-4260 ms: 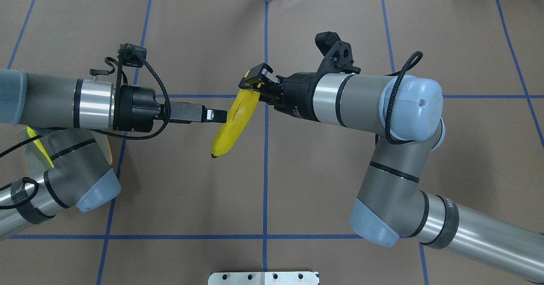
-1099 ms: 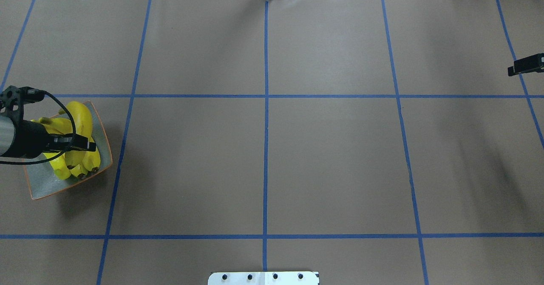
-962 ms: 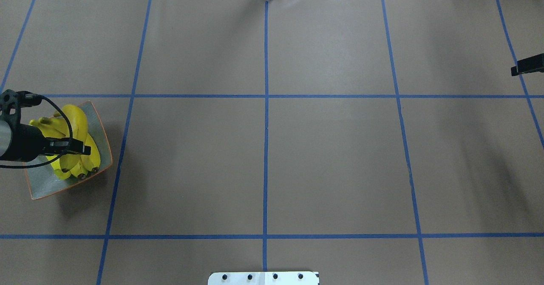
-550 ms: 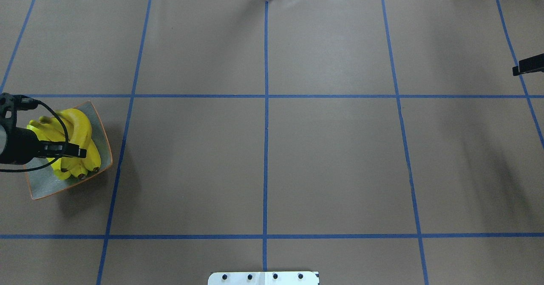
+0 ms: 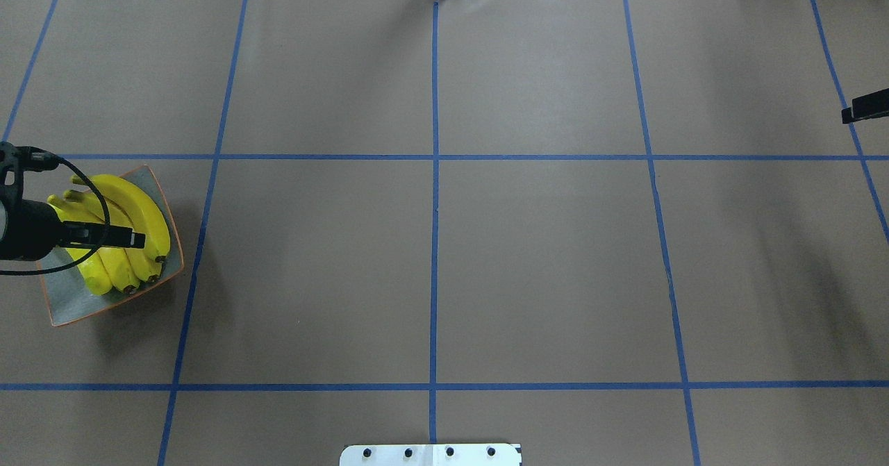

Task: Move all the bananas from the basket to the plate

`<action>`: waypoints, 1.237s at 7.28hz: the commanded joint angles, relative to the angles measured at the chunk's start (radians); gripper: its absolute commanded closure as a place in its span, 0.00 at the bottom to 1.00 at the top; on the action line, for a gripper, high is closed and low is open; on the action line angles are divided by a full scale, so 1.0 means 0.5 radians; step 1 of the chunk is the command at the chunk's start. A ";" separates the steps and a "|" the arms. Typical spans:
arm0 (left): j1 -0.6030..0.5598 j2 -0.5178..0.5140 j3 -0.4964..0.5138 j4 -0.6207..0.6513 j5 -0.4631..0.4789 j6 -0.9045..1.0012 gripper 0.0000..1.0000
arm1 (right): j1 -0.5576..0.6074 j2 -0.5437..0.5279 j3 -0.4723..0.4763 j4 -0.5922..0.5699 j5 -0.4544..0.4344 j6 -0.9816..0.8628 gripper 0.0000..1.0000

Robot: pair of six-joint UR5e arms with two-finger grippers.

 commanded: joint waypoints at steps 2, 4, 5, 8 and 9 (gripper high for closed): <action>-0.519 0.000 -0.002 0.325 -0.421 0.828 0.00 | 0.175 -0.022 -0.171 -0.030 0.075 -0.237 0.00; -0.951 -0.003 -0.005 0.778 -0.505 1.543 0.00 | 0.420 -0.101 -0.263 -0.116 0.262 -0.545 0.00; -1.139 -0.012 -0.009 1.045 -0.505 1.878 0.00 | 0.540 -0.126 -0.242 -0.332 0.287 -0.769 0.00; -1.364 -0.028 0.025 1.599 -0.502 2.396 0.00 | 0.764 -0.141 -0.239 -0.815 0.256 -1.414 0.00; -1.413 -0.013 0.116 1.633 -0.536 2.424 0.00 | 0.783 -0.181 -0.248 -0.831 0.253 -1.422 0.00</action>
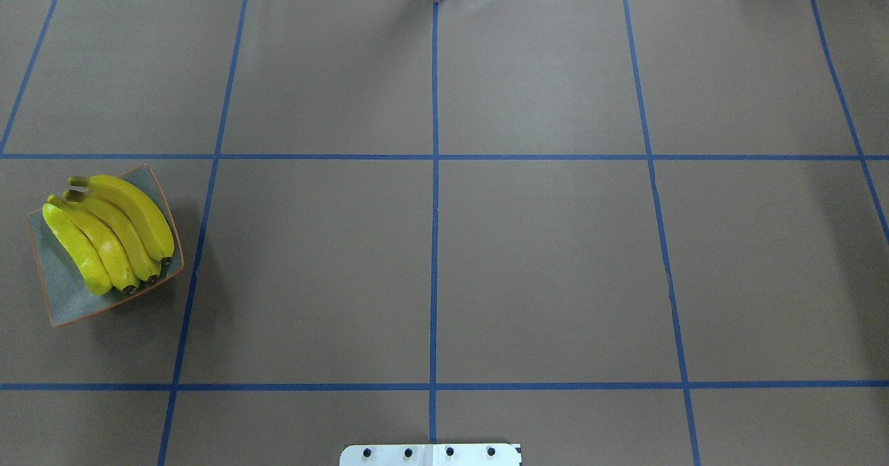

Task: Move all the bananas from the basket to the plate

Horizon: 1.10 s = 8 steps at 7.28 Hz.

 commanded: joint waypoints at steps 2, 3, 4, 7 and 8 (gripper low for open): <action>-0.068 0.010 0.150 0.177 -0.034 0.085 0.00 | 0.055 -0.065 0.005 -0.077 -0.088 -0.092 0.00; -0.144 0.007 0.148 0.180 -0.046 0.085 0.00 | 0.052 -0.062 0.008 -0.074 -0.101 -0.092 0.00; -0.196 0.007 0.157 0.192 -0.150 0.082 0.00 | 0.051 -0.062 0.009 -0.074 -0.101 -0.077 0.00; -0.215 0.084 0.157 0.171 -0.206 0.085 0.00 | 0.051 -0.062 0.036 -0.067 -0.092 -0.043 0.00; -0.221 0.114 0.154 0.168 -0.185 0.085 0.00 | 0.051 -0.062 0.048 -0.071 -0.070 -0.025 0.00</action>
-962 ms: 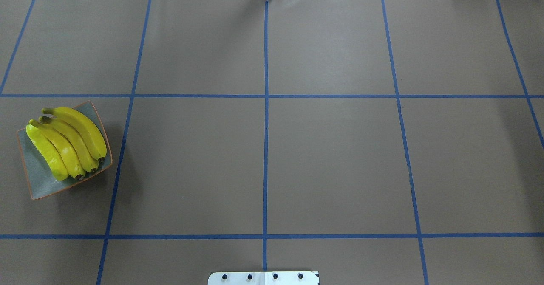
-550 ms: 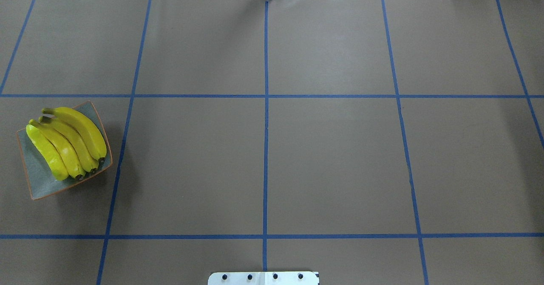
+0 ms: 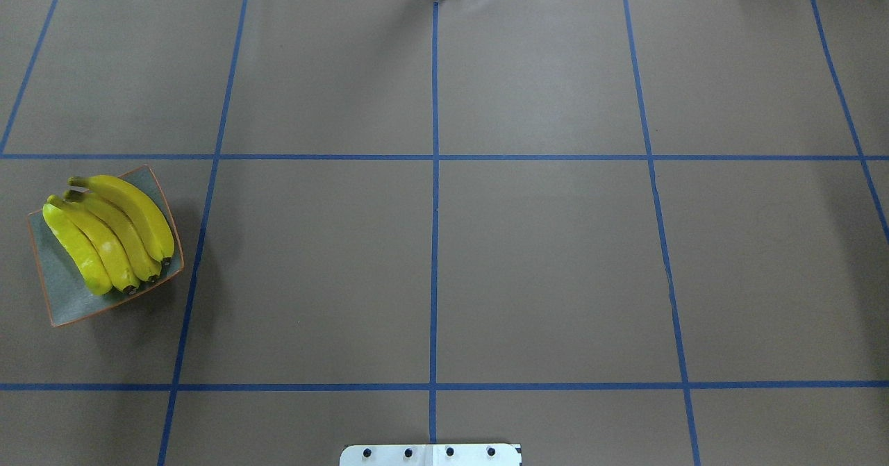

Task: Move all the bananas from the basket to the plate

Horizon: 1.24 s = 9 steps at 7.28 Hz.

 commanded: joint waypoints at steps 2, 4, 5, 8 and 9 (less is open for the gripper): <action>-0.013 0.066 -0.021 -0.009 0.040 0.004 0.00 | -0.018 0.001 0.086 -0.014 0.029 0.181 0.00; -0.013 0.078 -0.021 -0.009 0.040 0.001 0.00 | -0.028 0.001 0.092 -0.014 0.033 0.182 0.00; -0.010 0.078 -0.021 -0.009 0.040 0.001 0.00 | -0.031 -0.002 0.092 -0.008 0.023 0.169 0.00; -0.013 0.078 -0.012 -0.009 0.043 0.001 0.00 | -0.034 -0.005 0.120 -0.005 0.017 0.145 0.00; -0.007 0.078 0.000 -0.009 0.043 0.001 0.00 | -0.040 -0.014 0.120 -0.005 0.020 0.145 0.00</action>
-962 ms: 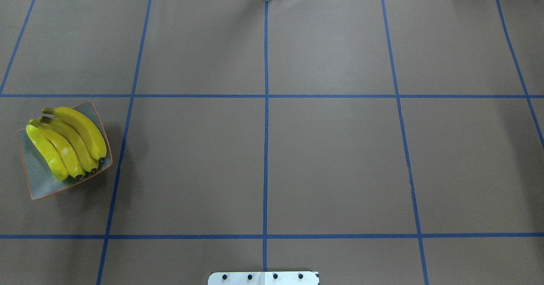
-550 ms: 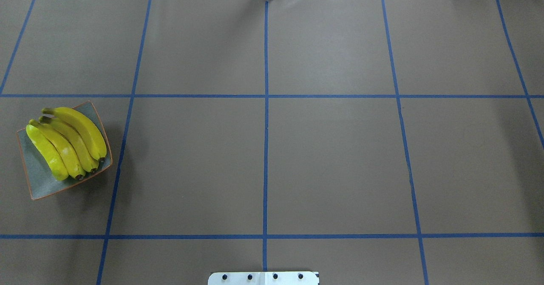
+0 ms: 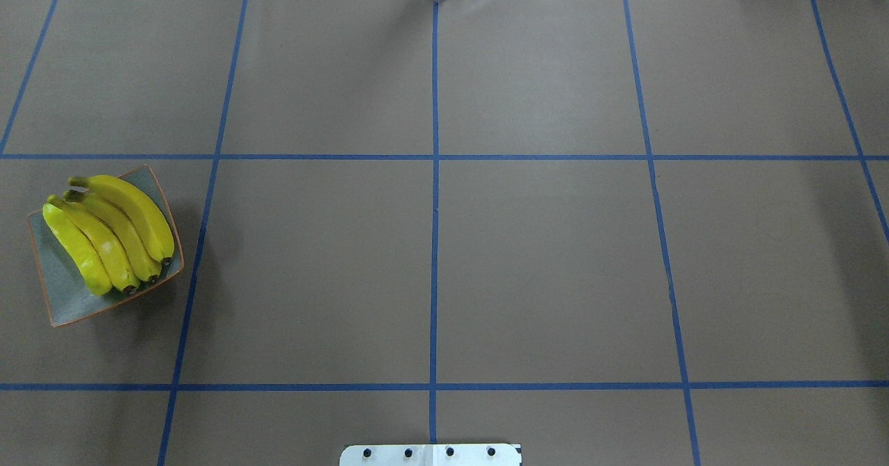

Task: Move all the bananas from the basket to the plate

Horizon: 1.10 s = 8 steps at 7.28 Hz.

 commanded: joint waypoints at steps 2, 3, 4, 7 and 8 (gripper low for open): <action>0.004 0.000 0.015 0.000 0.000 0.000 0.00 | -0.016 -0.018 0.021 0.003 0.006 0.010 0.00; 0.004 0.000 0.015 0.000 0.000 0.003 0.00 | -0.026 -0.015 0.021 0.003 0.006 0.025 0.00; 0.004 0.000 0.015 0.000 0.000 0.003 0.00 | -0.029 -0.015 0.021 0.006 0.006 0.028 0.00; 0.001 0.003 0.015 0.000 0.003 0.003 0.00 | -0.032 -0.015 0.021 0.006 0.006 0.031 0.00; 0.001 0.003 0.015 0.000 0.003 0.003 0.00 | -0.035 -0.015 0.021 0.009 0.006 0.034 0.00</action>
